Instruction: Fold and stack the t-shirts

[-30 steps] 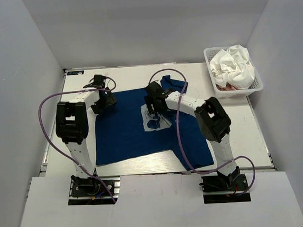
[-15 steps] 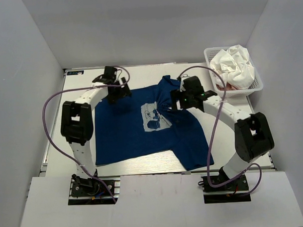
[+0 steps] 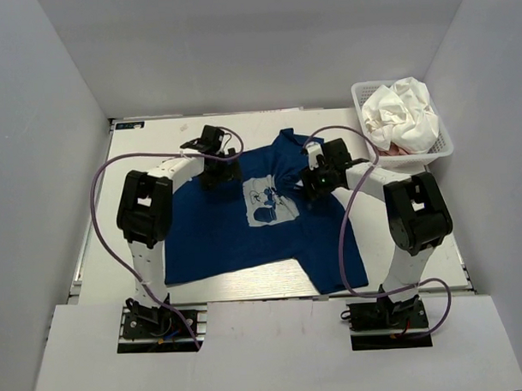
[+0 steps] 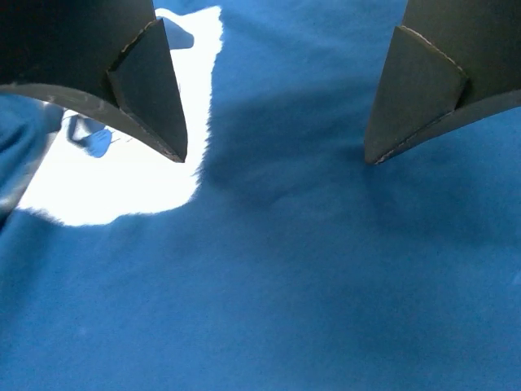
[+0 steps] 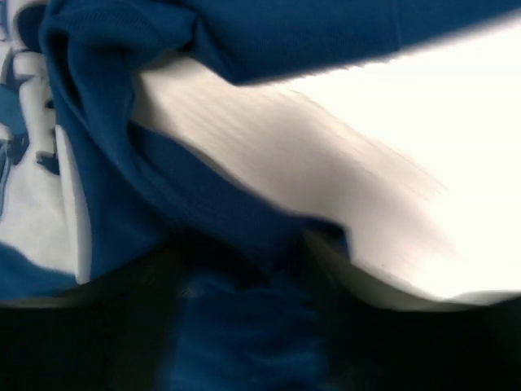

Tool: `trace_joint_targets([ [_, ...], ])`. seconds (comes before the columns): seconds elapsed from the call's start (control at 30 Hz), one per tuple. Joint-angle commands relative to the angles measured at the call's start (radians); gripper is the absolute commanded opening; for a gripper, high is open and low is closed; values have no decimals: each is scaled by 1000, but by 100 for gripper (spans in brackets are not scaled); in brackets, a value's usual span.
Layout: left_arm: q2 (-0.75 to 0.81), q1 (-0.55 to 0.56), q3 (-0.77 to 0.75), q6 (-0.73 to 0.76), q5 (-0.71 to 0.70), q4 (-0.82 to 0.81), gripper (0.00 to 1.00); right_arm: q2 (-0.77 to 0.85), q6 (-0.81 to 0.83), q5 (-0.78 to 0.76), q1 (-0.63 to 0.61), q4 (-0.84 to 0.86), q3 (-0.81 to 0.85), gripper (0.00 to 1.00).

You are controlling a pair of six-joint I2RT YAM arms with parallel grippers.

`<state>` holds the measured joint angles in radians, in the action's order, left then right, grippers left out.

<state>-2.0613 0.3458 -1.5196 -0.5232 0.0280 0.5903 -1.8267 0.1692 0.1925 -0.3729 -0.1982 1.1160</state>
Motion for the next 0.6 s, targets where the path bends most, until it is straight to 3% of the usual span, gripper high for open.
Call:
trace_joint_targets([
  [0.0, 58, -7, 67, -15, -37, 5, 100, 30, 4, -21, 26, 36, -4, 54],
  [0.07, 67, -7, 78, -15, -60, 5, 100, 56, -10, -25, 28, 42, -25, 37],
  [0.1, 67, -7, 78, -15, -82, 14, 100, 66, -17, -25, 28, 45, -42, 20],
  [0.17, 67, -7, 88, -15, -91, 14, 100, 110, -30, -25, 31, 39, -65, 1],
  [0.37, 67, -7, 124, -15, -100, 14, 100, 234, -140, -131, -17, -167, 2, 0],
  [0.57, 67, -7, 124, -15, -111, 5, 100, 235, -352, -338, -222, -368, 123, 0],
])
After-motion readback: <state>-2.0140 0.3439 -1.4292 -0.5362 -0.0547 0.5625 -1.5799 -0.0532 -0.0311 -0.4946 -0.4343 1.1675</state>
